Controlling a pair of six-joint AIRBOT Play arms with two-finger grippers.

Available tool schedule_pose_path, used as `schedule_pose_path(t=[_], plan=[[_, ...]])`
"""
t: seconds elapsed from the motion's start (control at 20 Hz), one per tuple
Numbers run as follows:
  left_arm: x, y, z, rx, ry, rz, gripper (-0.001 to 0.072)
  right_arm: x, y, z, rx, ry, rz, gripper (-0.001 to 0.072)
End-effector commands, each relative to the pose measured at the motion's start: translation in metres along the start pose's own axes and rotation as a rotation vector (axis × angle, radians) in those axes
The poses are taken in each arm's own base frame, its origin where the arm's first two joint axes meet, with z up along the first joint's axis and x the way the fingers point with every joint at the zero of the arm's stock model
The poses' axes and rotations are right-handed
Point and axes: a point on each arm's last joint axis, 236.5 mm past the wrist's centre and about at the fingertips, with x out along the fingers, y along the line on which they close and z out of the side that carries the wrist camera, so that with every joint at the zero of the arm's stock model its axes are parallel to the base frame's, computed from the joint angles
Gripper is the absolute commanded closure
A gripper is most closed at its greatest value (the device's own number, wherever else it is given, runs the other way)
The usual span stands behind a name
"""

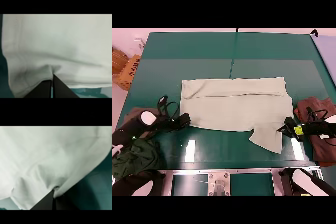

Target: Fold the shirts.

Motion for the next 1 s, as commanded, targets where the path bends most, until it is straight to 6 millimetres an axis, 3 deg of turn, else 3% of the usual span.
schedule_pose_path(t=[0.0,0.2,0.35,0.5,0.7,0.95], plan=[[-0.022,0.038,-0.025,0.13,0.168,0.21,0.0685,-0.016,0.0,-0.008,-0.034,0.007,-0.039,0.0694],[-0.042,0.068,-0.06,0.177,0.352,0.336,0.0686,-0.037,-0.038,-0.025,-0.009,0.01,-0.226,0.0694],[-0.043,0.069,-0.061,0.191,0.359,0.335,0.0685,-0.046,-0.036,-0.027,-0.025,-0.017,-0.232,0.0694],[-0.049,0.051,-0.038,0.213,0.293,0.309,0.0685,-0.057,-0.003,-0.011,-0.052,-0.08,-0.131,0.0694],[-0.06,0.007,0.021,0.282,0.14,0.238,0.0686,-0.073,0.067,0.028,-0.132,-0.192,0.088,0.0694],[-0.042,-0.024,0.087,0.323,0.094,0.226,0.0686,-0.069,0.12,0.088,-0.196,-0.216,0.13,0.0694]])
